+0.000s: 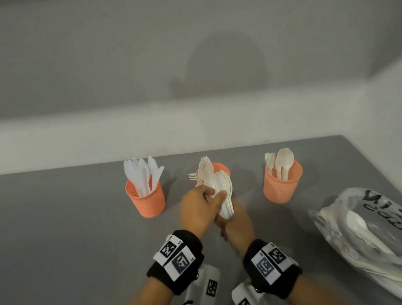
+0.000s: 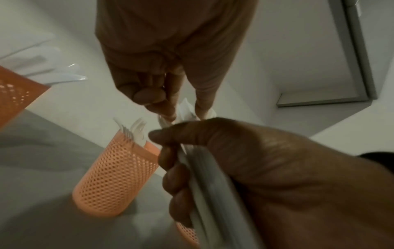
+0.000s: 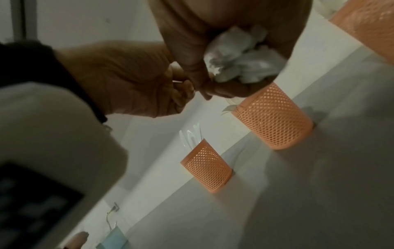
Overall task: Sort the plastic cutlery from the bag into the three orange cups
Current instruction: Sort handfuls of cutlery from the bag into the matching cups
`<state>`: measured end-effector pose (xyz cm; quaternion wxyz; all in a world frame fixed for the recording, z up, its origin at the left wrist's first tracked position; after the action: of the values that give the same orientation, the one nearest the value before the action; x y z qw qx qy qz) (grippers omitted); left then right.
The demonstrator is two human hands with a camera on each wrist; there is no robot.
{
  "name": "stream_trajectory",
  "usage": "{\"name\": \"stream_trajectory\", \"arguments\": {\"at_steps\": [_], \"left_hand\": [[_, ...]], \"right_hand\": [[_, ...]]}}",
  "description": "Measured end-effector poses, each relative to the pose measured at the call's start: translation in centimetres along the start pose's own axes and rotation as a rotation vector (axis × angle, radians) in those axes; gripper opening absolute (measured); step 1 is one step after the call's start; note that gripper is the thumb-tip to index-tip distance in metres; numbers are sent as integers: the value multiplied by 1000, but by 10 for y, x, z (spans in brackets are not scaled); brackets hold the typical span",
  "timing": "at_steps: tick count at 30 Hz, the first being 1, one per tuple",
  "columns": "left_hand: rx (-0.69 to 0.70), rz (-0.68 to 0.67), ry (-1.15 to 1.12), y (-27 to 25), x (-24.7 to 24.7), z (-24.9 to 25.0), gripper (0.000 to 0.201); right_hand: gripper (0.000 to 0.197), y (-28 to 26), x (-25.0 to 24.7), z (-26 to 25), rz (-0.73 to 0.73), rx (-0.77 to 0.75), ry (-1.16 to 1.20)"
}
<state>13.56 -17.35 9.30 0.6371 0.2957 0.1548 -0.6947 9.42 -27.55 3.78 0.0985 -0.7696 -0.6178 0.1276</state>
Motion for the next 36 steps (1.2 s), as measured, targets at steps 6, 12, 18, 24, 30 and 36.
{"name": "stream_trajectory", "arguments": {"at_steps": [6, 12, 18, 24, 30, 36], "left_hand": [[-111, -3, -201, 1, 10, -21, 13], [-230, -117, -531, -4, 29, -25, 13], [-322, -157, -892, -11, 35, -13, 17], [-253, -40, -882, -6, -3, -10, 13], [89, 414, -308, 31, -136, -26, 14], [155, 638, 50, 49, -201, -36, 19]], "right_hand": [[7, 0, 5, 12, -178, 161, 182], [33, -4, 2, 17, -242, 252, 329], [28, 2, -11, 15, -186, 206, 211], [15, 7, -13, 18, -182, 204, 220], [12, 4, -8, 16, -217, 257, 205], [22, -3, -1, 5, -211, 194, 100]]}}
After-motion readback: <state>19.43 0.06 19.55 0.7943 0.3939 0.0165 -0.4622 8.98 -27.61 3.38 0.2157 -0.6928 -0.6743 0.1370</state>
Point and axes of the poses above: each hand's wrist, its own y-axis towards the middle knuckle, its own x-axis out of the palm, z = x × y, the point moved 10 cm from there along y, towards the middle knuckle, and after that the axes turned 9 degrees about x, right-handed, at the moved point
